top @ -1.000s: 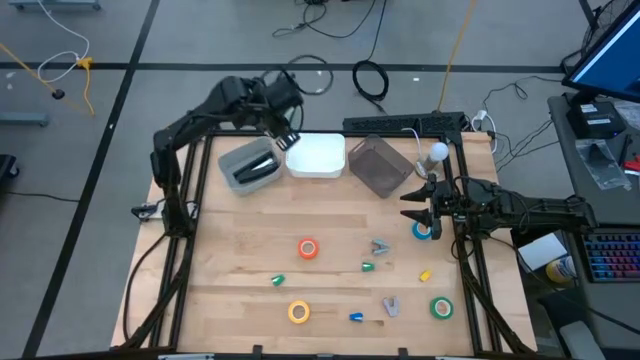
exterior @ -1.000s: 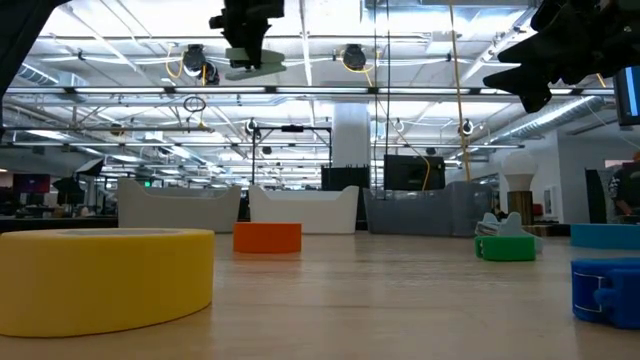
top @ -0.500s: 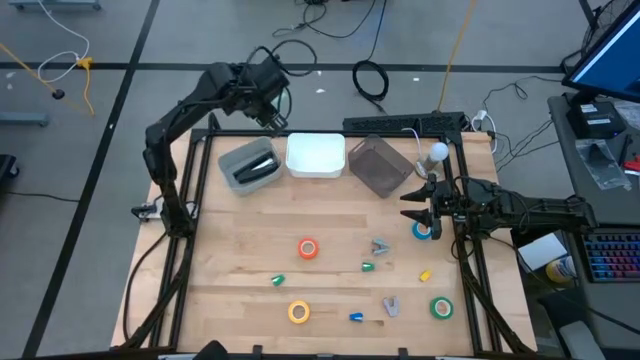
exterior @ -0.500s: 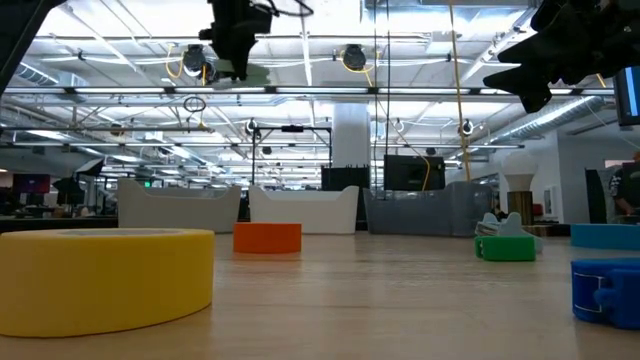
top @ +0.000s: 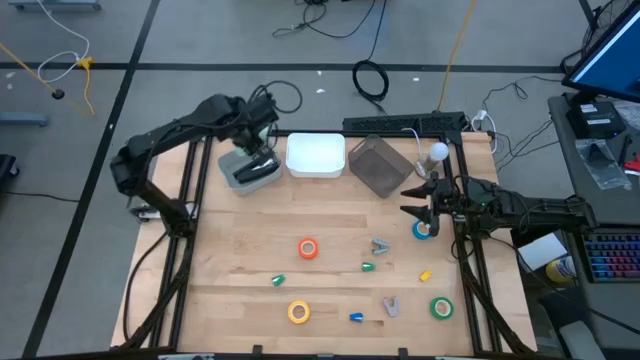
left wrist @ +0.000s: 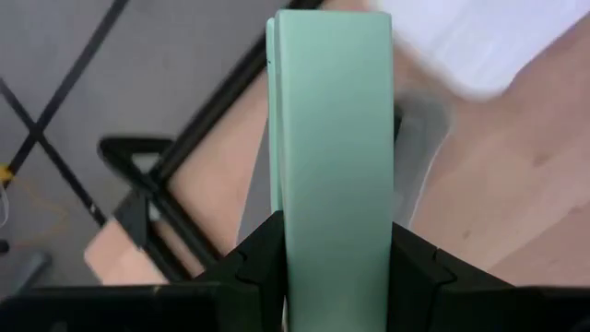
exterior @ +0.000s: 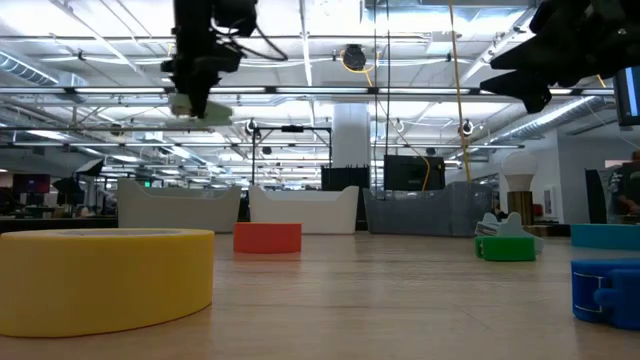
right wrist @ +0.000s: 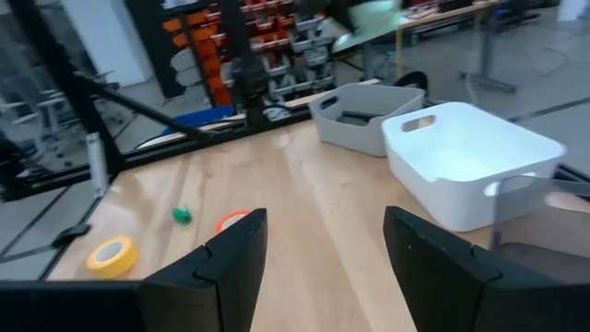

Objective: Pick and place Stapler, Stapler remover, tape
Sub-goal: Put the light green stapler into the gray bin

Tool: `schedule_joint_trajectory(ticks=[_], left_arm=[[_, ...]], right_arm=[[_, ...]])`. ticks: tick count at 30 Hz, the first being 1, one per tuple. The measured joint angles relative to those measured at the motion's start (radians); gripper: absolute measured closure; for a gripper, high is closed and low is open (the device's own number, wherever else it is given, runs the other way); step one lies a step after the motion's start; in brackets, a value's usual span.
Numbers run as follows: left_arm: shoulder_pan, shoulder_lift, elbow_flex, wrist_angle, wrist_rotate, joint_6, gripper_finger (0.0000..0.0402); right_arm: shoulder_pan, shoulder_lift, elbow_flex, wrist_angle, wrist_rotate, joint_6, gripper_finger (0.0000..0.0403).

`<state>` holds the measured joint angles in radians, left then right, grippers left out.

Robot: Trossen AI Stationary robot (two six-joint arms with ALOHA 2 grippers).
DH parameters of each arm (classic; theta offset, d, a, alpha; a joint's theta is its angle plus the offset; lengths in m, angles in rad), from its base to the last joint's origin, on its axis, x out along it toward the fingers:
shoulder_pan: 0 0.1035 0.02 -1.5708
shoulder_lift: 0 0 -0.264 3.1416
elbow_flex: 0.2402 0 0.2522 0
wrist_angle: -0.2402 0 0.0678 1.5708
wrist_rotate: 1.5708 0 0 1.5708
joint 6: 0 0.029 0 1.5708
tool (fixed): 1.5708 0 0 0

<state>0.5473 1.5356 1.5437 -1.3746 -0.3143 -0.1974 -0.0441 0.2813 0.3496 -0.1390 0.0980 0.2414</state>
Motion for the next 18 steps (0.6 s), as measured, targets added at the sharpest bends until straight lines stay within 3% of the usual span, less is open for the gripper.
schedule_joint_trajectory(ticks=[8, 18], left_arm=[[0.042, -0.113, -0.208, 0.077, 0.034, 0.018, 0.0275], [0.182, -0.114, -0.314, 0.254, 0.145, 0.187, 0.0275]], right_arm=[[0.000, 0.000, 0.000, 0.000, 0.007, 0.005, 0.0193], [0.000, 0.000, 0.001, -0.044, 0.006, 0.007, 0.0193]])
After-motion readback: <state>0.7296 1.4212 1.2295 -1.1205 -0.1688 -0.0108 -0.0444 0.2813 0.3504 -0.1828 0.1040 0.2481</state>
